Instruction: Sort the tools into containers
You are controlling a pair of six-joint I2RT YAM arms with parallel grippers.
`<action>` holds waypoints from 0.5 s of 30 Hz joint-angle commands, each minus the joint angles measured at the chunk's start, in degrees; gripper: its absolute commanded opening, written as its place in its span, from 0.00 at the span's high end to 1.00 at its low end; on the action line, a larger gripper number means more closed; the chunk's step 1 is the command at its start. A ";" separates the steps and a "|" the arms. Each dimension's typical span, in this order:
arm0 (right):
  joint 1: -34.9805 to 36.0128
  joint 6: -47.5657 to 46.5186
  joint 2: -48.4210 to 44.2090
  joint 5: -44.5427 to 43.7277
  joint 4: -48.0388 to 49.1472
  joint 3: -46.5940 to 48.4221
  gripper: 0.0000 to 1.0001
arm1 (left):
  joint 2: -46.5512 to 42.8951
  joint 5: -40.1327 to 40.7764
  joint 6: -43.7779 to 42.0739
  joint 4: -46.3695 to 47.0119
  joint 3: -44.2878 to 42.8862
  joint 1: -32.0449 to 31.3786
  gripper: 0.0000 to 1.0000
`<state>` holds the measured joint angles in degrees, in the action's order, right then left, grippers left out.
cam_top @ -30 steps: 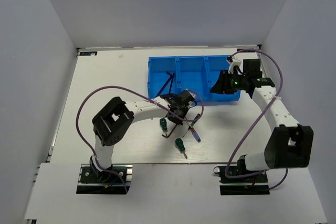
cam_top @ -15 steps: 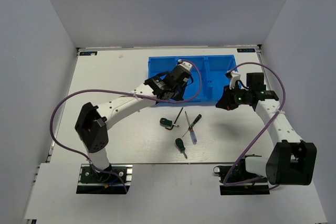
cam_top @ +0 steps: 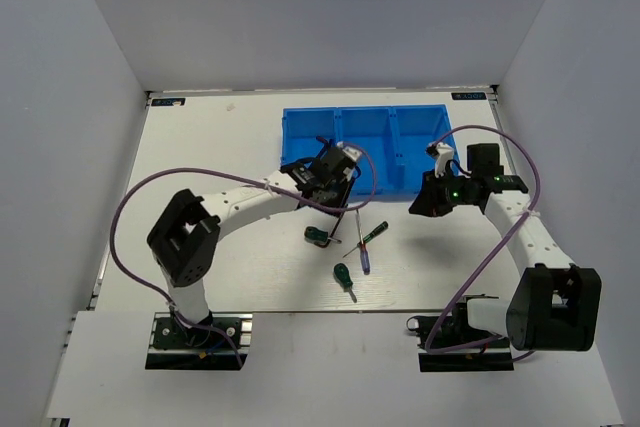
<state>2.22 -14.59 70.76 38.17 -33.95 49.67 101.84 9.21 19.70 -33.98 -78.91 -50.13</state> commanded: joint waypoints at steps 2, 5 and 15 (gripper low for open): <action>-0.20 -0.62 0.17 1.38 -0.85 -1.15 0.82 | 1.86 -6.04 -0.63 5.67 2.63 -0.41 0.52; -0.11 -0.70 0.34 1.64 -1.11 -1.42 0.82 | 5.19 -6.05 -1.25 5.68 2.02 -0.94 0.52; -0.20 0.53 0.34 1.29 -0.85 -1.59 0.82 | 12.15 -5.52 -2.48 3.13 -0.19 -0.94 0.56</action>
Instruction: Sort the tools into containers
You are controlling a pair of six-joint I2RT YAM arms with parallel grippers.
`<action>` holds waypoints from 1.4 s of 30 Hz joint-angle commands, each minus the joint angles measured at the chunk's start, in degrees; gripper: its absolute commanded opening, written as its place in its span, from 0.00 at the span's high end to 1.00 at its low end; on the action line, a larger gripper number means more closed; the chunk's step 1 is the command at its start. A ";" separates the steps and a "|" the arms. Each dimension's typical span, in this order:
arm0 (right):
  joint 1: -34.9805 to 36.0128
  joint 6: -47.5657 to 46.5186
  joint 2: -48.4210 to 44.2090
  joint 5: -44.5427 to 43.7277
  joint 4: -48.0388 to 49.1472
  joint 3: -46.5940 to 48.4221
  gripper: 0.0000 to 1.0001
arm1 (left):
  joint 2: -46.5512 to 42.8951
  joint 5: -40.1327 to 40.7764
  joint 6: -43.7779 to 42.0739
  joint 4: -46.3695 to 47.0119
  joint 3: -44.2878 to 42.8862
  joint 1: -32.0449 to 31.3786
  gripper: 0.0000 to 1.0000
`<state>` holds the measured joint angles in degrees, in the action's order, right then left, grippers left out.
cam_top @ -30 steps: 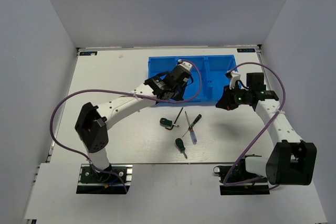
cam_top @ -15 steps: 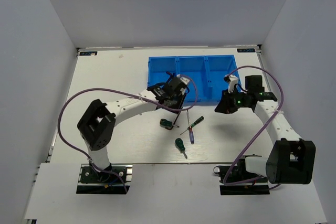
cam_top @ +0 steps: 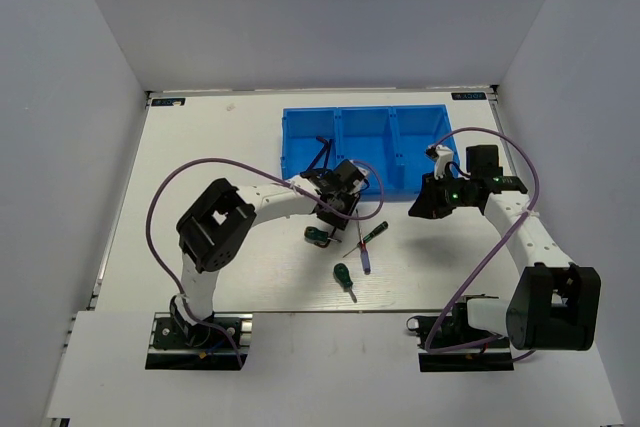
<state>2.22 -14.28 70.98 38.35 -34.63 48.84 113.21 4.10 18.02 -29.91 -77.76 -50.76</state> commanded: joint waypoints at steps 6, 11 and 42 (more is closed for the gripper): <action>-0.20 1.10 0.65 1.29 0.44 -1.03 0.82 | 2.10 1.78 -1.32 -4.01 -0.29 -1.36 0.85; -0.20 1.89 1.09 1.73 0.97 -1.03 0.82 | 2.63 3.99 -1.32 -6.20 2.08 -2.67 0.99; 0.15 0.58 0.30 0.94 0.88 -2.61 0.81 | -22.60 14.60 5.62 -0.41 -8.28 6.98 1.00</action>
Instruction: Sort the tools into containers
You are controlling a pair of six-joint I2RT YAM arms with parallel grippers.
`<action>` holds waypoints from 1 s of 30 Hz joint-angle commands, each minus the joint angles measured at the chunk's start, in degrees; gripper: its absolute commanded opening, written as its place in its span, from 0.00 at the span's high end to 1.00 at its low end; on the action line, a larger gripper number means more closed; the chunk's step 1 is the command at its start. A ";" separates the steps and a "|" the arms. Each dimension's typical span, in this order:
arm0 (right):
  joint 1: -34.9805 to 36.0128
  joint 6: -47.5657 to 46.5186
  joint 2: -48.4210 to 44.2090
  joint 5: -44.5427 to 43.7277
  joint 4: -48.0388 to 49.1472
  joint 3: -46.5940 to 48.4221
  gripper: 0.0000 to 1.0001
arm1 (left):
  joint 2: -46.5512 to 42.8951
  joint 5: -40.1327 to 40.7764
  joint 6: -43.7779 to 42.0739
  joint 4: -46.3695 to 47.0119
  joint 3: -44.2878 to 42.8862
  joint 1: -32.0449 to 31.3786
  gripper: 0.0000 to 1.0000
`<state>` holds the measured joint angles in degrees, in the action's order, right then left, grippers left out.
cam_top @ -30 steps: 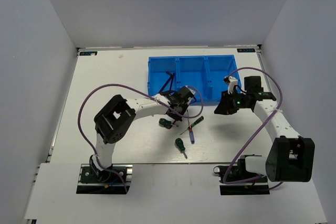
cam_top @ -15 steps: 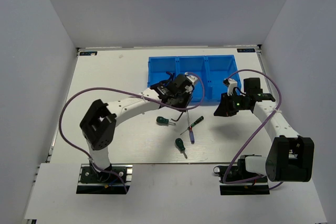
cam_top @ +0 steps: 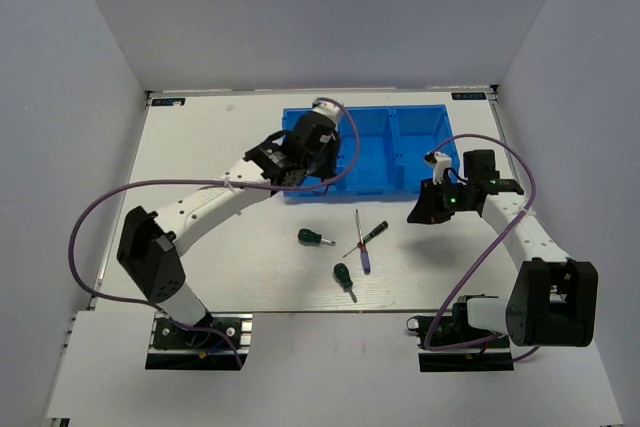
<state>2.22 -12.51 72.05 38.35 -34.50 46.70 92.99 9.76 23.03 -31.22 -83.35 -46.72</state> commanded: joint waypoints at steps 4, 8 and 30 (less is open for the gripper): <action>2.07 -4.26 -0.51 0.25 2.41 -1.26 0.59 | 5.58 13.09 0.62 -0.95 -8.29 7.42 1.00; 6.82 -7.69 0.37 -3.10 4.97 -2.58 0.45 | 15.54 10.64 -0.96 -3.05 -14.64 10.32 1.00; 21.25 -58.85 17.30 0.59 -6.50 9.98 0.31 | 8.63 0.80 -5.54 -5.25 -5.88 11.83 0.48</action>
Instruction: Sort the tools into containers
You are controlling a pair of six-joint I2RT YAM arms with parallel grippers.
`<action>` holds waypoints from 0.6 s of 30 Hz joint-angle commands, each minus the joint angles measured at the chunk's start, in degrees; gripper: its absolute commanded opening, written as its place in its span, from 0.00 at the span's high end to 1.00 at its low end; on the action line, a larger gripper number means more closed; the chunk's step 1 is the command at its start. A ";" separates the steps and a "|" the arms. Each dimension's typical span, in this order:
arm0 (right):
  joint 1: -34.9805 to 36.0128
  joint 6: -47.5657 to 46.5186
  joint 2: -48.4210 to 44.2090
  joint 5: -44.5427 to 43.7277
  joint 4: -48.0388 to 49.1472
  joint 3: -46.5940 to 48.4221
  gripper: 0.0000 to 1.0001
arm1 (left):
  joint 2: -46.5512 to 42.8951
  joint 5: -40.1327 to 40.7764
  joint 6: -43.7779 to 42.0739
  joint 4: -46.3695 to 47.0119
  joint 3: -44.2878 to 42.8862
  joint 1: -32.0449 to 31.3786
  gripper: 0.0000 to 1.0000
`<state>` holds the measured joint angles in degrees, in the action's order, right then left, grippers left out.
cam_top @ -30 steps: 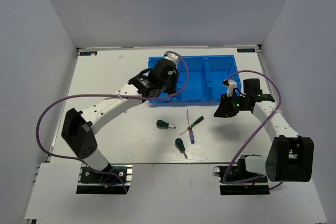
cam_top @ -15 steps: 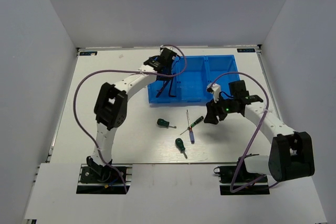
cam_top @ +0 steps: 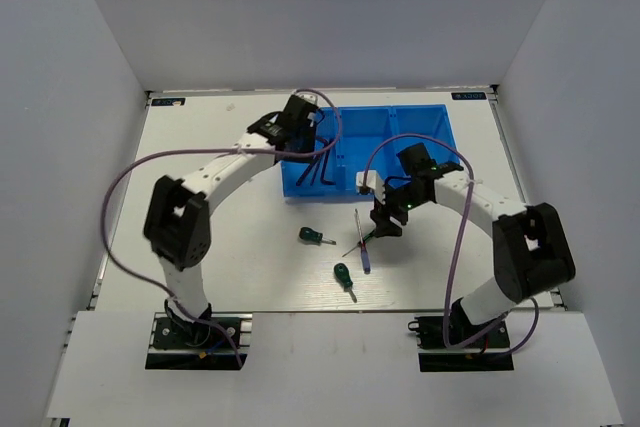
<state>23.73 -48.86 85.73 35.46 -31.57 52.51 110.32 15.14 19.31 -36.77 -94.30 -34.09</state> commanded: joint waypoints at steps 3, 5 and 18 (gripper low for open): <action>-0.43 -28.82 5.93 0.93 -10.79 5.67 0.31 | -17.66 -9.15 -0.51 1.09 16.40 -1.33 0.57; -0.35 -31.55 7.42 0.14 -10.00 5.76 0.30 | -23.82 -10.65 0.98 2.14 23.62 -1.86 0.54; 1.06 -39.29 14.37 -7.07 -8.42 4.97 0.50 | -22.26 -18.56 6.34 1.18 20.22 -8.44 0.43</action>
<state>24.18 -86.32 99.94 31.03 -41.87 58.65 87.13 -0.54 23.16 -36.07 -69.91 -40.14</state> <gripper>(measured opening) 0.523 0.570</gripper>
